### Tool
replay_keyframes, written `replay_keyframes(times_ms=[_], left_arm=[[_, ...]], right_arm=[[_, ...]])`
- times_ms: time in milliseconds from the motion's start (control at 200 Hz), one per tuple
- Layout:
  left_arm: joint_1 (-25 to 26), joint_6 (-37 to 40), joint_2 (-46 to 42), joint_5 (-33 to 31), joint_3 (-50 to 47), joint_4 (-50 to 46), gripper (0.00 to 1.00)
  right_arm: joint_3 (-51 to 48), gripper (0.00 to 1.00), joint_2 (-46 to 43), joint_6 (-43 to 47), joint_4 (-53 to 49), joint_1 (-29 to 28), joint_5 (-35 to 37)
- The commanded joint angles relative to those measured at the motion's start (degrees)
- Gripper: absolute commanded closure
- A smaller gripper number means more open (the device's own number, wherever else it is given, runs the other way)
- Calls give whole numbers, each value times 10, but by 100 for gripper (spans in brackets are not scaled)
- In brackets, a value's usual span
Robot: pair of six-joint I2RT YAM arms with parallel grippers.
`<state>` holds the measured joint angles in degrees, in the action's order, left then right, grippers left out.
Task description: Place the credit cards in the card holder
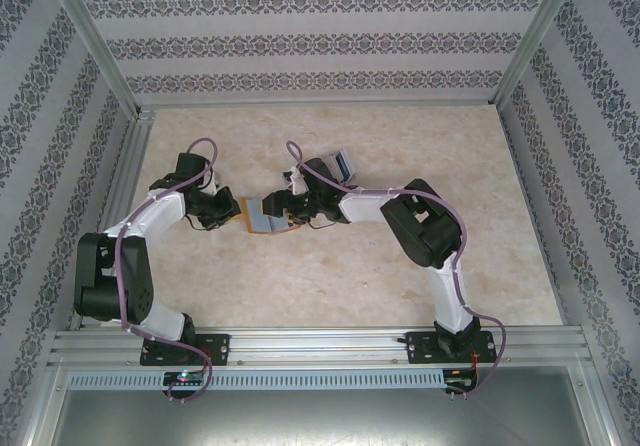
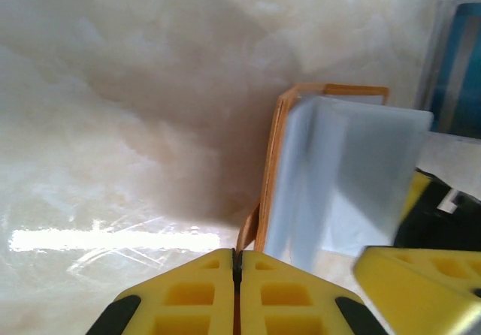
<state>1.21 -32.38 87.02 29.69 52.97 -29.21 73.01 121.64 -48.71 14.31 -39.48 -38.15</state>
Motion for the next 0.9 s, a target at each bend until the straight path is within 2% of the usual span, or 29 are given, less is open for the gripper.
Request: replay_keyframes(times_ms=[0,205,440,550,799,894], left_arm=[[-13,13,10,1,-18,24,97],[-18,17,14,3,-20,27,97],[-19,14,11,5,-33,37,97],[-19,12,15,12,-43,48,97],[-19,12,36,19,-53,71,97],[-19,7,38,22,-58,82,97]], right_arm=[[10,30,-21,36,-72,6,29],[23,30,-28,63,-117,11,45],[32,30,-74,132,-233,18,142],[28,30,-99,153,-254,18,179],[82,30,-46,152,-266,0,133],[115,30,-17,160,-298,-3,149]])
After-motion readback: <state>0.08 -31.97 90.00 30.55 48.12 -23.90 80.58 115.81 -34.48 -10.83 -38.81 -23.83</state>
